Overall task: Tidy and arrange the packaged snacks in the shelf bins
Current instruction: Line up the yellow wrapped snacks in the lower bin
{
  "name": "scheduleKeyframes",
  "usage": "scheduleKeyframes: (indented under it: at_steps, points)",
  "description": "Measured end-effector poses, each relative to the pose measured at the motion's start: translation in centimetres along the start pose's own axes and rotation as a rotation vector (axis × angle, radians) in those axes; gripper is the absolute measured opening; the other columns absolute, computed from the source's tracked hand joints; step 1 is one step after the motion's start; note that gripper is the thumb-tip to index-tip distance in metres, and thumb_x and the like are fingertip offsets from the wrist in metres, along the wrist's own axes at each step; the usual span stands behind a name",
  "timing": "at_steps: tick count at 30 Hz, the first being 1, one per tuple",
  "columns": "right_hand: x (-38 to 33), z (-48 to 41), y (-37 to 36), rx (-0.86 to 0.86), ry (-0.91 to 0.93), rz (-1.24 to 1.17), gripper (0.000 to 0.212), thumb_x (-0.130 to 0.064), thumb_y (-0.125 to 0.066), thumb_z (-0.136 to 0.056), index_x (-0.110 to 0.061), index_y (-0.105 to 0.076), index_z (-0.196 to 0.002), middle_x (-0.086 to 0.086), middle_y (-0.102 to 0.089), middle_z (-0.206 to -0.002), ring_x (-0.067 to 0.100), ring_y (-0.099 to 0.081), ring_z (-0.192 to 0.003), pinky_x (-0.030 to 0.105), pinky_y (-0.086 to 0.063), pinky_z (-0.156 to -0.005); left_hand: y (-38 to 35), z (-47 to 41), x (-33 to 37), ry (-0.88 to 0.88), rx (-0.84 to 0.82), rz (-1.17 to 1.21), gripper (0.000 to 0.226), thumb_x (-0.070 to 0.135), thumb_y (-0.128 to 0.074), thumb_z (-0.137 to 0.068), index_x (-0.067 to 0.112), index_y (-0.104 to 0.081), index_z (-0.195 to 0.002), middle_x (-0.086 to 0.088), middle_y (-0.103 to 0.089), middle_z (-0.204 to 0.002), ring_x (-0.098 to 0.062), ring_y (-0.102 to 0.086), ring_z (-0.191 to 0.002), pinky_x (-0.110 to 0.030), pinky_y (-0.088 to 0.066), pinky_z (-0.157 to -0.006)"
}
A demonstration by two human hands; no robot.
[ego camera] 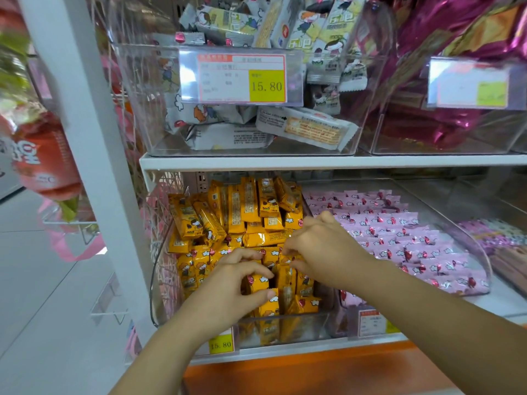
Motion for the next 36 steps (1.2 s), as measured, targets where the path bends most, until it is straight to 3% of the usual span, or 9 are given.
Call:
scheduleKeyframes:
  at_steps: [5, 13, 18, 22, 24, 26, 29, 32, 36]
  points:
    - [-1.4, -0.3, -1.3, -0.058, 0.031, 0.057, 0.024, -0.039, -0.052, -0.094, -0.024, -0.067, -0.106, -0.003, -0.065, -0.102, 0.020, -0.045, -0.104, 0.036, -0.026, -0.088, 0.2, 0.2, 0.0, 0.004, 0.012, 0.004, 0.021, 0.041, -0.070, -0.081, 0.050, -0.057, -0.096, 0.026, -0.038, -0.129, 0.003, -0.033, -0.126, -0.019, -0.027, -0.102]
    - [-1.1, -0.6, 0.4, 0.020, 0.044, -0.232, 0.019, -0.029, -0.048, -0.097, -0.024, -0.067, -0.099, -0.011, -0.059, -0.099, 0.009, -0.049, -0.095, 0.030, -0.032, -0.089, 0.5, 0.2, 0.0, 0.011, 0.007, 0.005, 0.021, 0.038, -0.071, -0.082, 0.041, -0.062, -0.101, 0.024, -0.039, -0.128, 0.004, -0.037, -0.121, -0.014, -0.029, -0.096]
    - [1.0, 0.9, 1.8, 0.014, -0.122, -0.766, 0.010, -0.018, -0.052, -0.096, -0.023, -0.061, -0.093, -0.010, -0.063, -0.072, -0.002, -0.060, -0.058, 0.014, -0.042, -0.057, 0.6, 0.4, 0.1, 0.015, 0.010, 0.001, 0.022, 0.038, -0.071, -0.082, 0.041, -0.062, -0.101, 0.024, -0.039, -0.128, 0.004, -0.036, -0.120, -0.015, -0.030, -0.096]
    - [2.1, 2.6, 1.9, -0.027, -0.189, -1.054, 0.021, -0.006, -0.051, -0.094, -0.021, -0.054, -0.080, -0.001, -0.068, -0.105, 0.015, -0.070, -0.069, 0.030, -0.053, -0.061, 0.6, 0.4, 0.2, 0.026, 0.012, -0.008, 0.021, 0.038, -0.071, -0.082, 0.043, -0.060, -0.099, 0.022, -0.040, -0.130, 0.002, -0.037, -0.121, -0.019, -0.030, -0.096]
    - [2.1, 2.9, 1.9, -0.013, -0.175, -1.055, 0.023, -0.002, -0.052, -0.091, -0.019, -0.055, -0.075, -0.006, -0.065, -0.109, 0.018, -0.067, -0.068, 0.028, -0.051, -0.064, 0.6, 0.3, 0.3, 0.027, 0.013, -0.002, 0.020, 0.038, -0.071, -0.082, 0.044, -0.059, -0.097, 0.022, -0.041, -0.129, 0.002, -0.037, -0.121, -0.019, -0.030, -0.095]
    - [2.0, 2.9, 2.2, 0.048, -0.134, -0.984, 0.026, -0.008, -0.060, -0.088, -0.021, -0.056, -0.066, 0.000, -0.065, -0.094, 0.023, -0.061, -0.073, 0.034, -0.050, -0.069, 0.5, 0.3, 0.3, 0.023, 0.014, -0.001, 0.020, 0.038, -0.071, -0.081, 0.044, -0.060, -0.097, 0.023, -0.041, -0.128, 0.001, -0.038, -0.121, -0.019, -0.030, -0.094]
    - [2.3, 2.7, 2.3, 0.096, -0.125, -0.868, 0.027, -0.022, -0.075, -0.080, -0.025, -0.054, -0.062, 0.000, -0.063, -0.074, 0.011, -0.057, -0.066, 0.027, -0.050, -0.064, 0.4, 0.3, 0.3, 0.029, 0.016, 0.009, 0.019, 0.037, -0.071, -0.081, 0.042, -0.062, -0.097, 0.023, -0.041, -0.128, 0.002, -0.038, -0.121, -0.019, -0.031, -0.094]
    - [2.3, 2.5, 1.7, 0.035, -0.137, -0.826, 0.017, -0.022, -0.076, -0.078, -0.027, -0.060, -0.078, -0.008, -0.065, -0.078, 0.000, -0.059, -0.067, 0.014, -0.048, -0.064, 0.3, 0.3, 0.3, 0.028, 0.011, 0.005, 0.020, 0.038, -0.071, -0.082, 0.044, -0.061, -0.098, 0.023, -0.040, -0.129, 0.002, -0.038, -0.120, -0.019, -0.031, -0.095]
    - [0.8, 2.0, 0.9, -0.095, -0.035, -0.591, 0.022, -0.027, -0.066, -0.087, -0.031, -0.063, -0.108, -0.016, -0.063, -0.097, -0.002, -0.057, -0.081, 0.016, -0.045, -0.074, 0.2, 0.2, 0.2, 0.025, 0.009, -0.003, 0.020, 0.038, -0.070, -0.082, 0.044, -0.061, -0.099, 0.023, -0.040, -0.129, 0.002, -0.037, -0.120, -0.020, -0.030, -0.096]
Point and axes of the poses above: each hand's wrist, its own z-axis away from the middle knuckle, its own y-axis out of the back of the hand, x = y × z, the point moved 7 cm from there along -z, towards the middle knuckle
